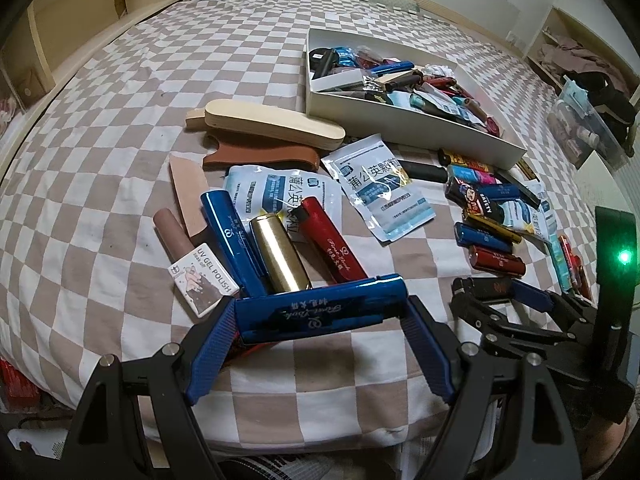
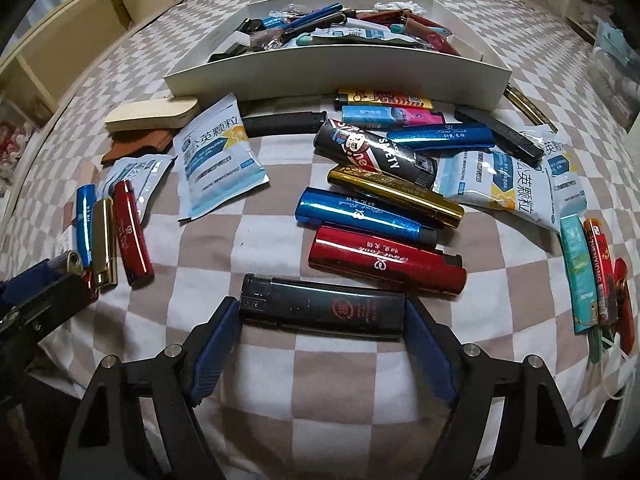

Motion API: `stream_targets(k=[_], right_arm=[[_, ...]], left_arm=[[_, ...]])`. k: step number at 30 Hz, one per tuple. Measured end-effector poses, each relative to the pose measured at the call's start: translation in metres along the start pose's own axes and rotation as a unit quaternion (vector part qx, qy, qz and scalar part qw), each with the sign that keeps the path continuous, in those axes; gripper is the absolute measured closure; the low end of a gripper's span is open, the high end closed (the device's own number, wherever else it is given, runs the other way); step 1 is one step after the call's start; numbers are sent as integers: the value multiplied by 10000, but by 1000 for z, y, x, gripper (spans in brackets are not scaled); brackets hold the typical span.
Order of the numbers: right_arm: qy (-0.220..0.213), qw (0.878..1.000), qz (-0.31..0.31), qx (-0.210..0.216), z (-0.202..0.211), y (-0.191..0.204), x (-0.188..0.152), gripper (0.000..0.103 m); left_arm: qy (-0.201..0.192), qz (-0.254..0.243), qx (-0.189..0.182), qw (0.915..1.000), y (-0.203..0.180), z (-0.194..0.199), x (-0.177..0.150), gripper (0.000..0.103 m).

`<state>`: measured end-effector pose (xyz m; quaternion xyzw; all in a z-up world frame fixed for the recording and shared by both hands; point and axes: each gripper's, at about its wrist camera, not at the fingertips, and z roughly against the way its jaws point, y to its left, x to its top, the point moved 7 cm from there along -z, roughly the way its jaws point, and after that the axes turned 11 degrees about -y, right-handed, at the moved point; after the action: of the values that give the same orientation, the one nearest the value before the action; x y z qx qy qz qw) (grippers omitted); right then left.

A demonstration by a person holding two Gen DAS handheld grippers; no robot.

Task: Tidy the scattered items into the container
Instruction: 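Grasp the black lighter with the right tool while the left tool holds the blue lighter, then carry the blue and black lighters over the white tray with both tools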

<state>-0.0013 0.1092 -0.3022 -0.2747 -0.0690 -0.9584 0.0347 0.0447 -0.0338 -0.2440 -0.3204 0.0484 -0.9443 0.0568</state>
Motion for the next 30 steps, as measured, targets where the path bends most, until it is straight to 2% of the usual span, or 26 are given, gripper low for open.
stream_targets(k=[8,23,30], right_arm=[[47,9996,-123,260,16,-9,-5,21],[-189,9987,-127,462,35,-17,-1,21],[-290,9977,-161,596,46,-21,1,21]], left_arm=[[53,-86,65,9999,-4,-2,-2,21],[222,-451,204,9985,-22,-7,-9,21],[169,-544,193,9982,-32,-3,-6,21]])
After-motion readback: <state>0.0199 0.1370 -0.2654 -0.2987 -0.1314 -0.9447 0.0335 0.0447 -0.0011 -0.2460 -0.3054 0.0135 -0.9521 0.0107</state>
